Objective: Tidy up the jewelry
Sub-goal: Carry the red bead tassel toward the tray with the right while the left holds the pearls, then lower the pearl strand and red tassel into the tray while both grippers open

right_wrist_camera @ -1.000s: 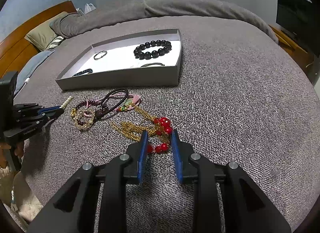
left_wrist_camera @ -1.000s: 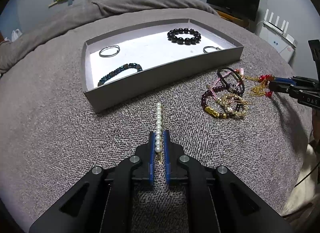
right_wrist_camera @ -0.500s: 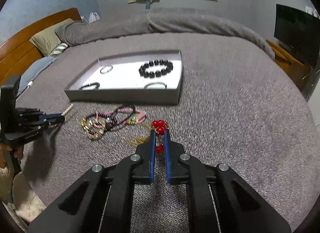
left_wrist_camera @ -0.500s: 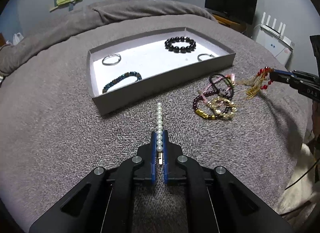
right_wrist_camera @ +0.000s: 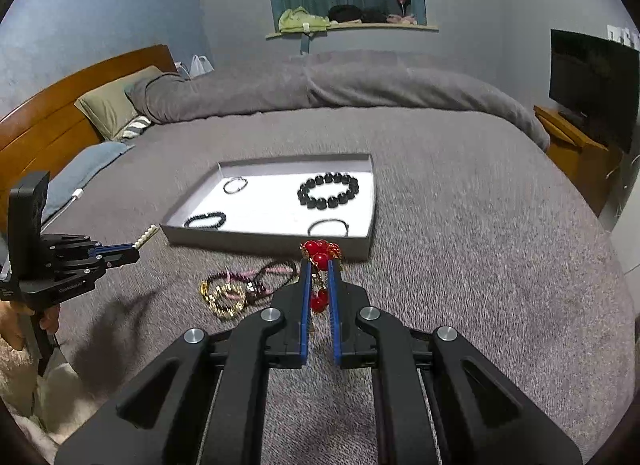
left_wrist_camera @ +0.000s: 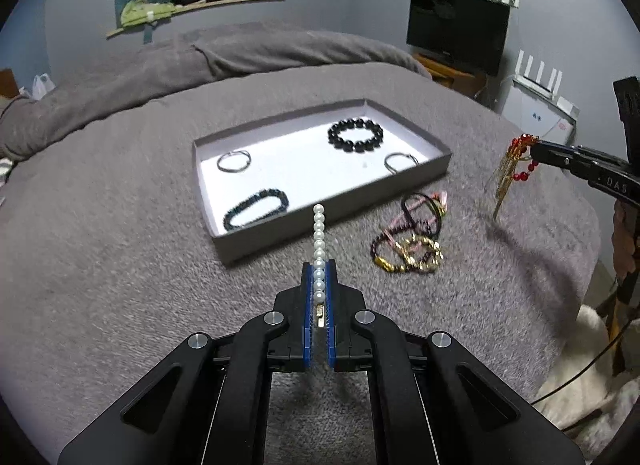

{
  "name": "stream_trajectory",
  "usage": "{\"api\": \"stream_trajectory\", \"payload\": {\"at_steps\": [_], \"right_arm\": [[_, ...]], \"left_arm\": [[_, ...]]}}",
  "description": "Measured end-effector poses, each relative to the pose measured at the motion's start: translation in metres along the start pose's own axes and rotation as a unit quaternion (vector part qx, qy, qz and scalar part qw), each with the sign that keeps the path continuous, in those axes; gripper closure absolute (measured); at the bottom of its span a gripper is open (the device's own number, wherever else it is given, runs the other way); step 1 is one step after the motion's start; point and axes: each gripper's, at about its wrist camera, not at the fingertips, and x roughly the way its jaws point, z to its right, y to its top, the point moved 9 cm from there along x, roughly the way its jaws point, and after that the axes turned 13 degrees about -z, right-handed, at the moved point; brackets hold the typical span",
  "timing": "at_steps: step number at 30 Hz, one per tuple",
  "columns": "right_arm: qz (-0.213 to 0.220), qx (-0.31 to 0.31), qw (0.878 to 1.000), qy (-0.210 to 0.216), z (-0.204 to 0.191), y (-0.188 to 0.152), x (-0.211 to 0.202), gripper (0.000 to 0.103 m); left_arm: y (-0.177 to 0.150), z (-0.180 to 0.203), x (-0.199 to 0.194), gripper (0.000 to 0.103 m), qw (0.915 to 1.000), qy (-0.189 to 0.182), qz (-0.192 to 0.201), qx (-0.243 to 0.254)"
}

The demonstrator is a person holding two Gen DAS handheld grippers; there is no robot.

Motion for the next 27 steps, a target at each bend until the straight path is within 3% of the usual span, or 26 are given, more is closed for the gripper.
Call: {"api": "stream_trajectory", "payload": {"at_steps": [13, 27], "right_arm": [[0.042, 0.007, 0.999, -0.003, 0.001, 0.049, 0.003, 0.095], [0.043, 0.011, 0.999, 0.002, -0.001, 0.087, 0.036, 0.095]], "left_arm": [[0.031, -0.032, -0.011, 0.097, 0.9993, 0.006, 0.02, -0.03], [0.065, -0.065, 0.014, 0.097, 0.9992, 0.01, 0.005, -0.039]]}}
